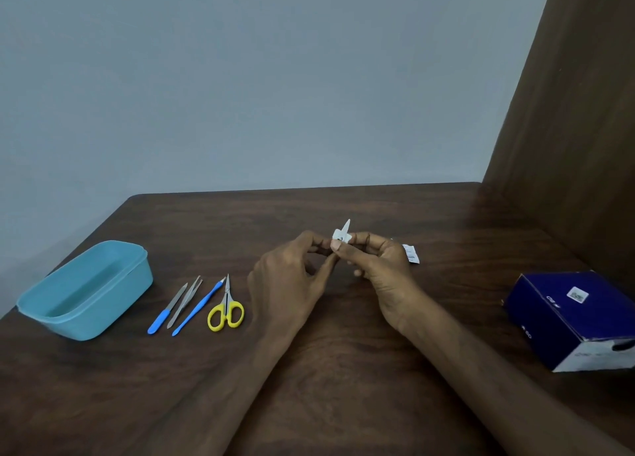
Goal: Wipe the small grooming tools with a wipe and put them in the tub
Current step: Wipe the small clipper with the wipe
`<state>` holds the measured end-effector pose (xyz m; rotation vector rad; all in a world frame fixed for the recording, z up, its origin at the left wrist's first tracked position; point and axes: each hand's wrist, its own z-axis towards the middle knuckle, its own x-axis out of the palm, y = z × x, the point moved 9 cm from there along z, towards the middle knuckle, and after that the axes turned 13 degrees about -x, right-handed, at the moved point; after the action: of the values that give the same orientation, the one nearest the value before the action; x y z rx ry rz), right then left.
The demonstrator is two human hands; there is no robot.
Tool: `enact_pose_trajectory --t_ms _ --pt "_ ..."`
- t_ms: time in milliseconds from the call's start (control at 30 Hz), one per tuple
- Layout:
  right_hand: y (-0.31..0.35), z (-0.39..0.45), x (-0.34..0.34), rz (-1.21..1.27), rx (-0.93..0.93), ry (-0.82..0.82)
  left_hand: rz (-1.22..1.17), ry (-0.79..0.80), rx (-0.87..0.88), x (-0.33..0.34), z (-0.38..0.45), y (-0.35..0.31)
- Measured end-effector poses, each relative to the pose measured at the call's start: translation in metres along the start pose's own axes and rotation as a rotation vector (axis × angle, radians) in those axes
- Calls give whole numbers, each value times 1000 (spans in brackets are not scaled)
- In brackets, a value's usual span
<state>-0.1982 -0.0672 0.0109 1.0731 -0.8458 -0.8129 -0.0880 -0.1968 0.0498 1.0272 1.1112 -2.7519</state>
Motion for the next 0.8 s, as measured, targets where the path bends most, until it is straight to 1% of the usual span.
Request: enact_pose_trajectory --t_ms 100,167,267,333,500,667,800 --pt "-5 3 -7 140 82 -83 -21 -11 4 -1 1 0" --pt "-6 4 -11 185 108 -111 -24 -17 5 -1 1 0" --pt "-7 3 -6 130 96 -31 -26 -28 2 -3 3 1" --pt "-8 2 -3 116 99 -9 -27 -31 15 -4 3 1" --pt "-7 5 -14 167 114 -102 -25 -15 90 -8 4 -3" --pt "-6 2 -9 110 56 -72 -43 -33 74 -10 5 -1" --pt "-1 5 -15 114 20 -108 -29 -29 92 -10 4 -4"
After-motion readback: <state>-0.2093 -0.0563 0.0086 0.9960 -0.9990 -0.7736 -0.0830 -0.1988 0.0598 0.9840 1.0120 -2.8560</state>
